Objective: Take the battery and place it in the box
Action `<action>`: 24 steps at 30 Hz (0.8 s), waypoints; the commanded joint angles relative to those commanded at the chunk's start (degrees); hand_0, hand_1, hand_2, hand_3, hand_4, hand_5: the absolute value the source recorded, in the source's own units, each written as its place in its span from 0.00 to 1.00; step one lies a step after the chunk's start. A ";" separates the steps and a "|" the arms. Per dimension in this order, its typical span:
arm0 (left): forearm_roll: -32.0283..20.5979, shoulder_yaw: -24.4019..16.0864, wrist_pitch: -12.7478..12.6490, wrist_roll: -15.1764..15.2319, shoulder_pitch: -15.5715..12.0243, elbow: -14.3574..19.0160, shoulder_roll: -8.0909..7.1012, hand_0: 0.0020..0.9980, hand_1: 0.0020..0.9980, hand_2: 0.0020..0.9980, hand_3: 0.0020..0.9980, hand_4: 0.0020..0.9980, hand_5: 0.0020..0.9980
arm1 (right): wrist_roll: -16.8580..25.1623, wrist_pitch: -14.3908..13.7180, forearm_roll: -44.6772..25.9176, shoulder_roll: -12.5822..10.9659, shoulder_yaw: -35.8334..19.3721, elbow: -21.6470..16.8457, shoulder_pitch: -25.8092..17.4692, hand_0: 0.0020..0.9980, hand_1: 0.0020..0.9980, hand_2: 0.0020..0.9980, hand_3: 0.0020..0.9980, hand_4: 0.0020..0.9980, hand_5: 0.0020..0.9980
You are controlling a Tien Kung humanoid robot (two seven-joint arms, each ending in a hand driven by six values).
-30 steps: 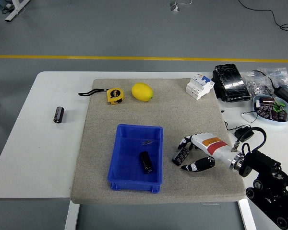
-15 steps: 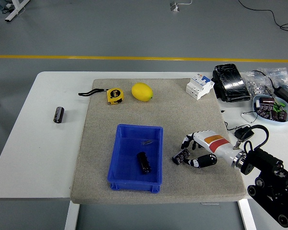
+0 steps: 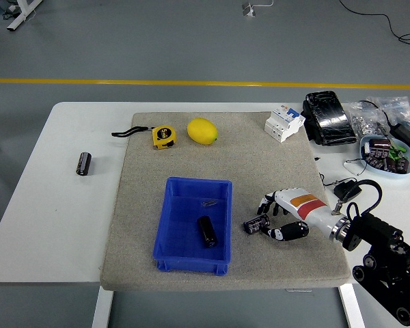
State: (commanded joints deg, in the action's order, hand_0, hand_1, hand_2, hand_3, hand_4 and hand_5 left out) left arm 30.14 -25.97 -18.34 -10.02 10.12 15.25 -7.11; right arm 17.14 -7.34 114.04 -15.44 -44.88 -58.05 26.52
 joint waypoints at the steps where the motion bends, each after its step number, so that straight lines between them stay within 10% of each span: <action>1: -0.04 0.03 0.00 0.01 0.01 0.00 0.00 0.73 0.67 0.71 0.62 0.66 0.63 | 0.01 0.02 0.01 0.03 0.07 0.10 0.05 0.34 0.43 0.54 0.51 0.75 0.15; 24: 0.22 -0.14 -0.02 -0.17 -0.32 0.03 -0.05 0.73 0.67 0.71 0.62 0.66 0.63 | -0.44 1.05 0.44 -0.67 -0.89 0.10 0.46 0.26 0.40 0.46 0.44 0.74 0.14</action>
State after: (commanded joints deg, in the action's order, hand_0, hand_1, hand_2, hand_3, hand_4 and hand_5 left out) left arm 30.35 -26.11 -18.36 -10.18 9.80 15.29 -7.17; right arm 16.70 -6.30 114.48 -16.11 -45.77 -57.95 26.99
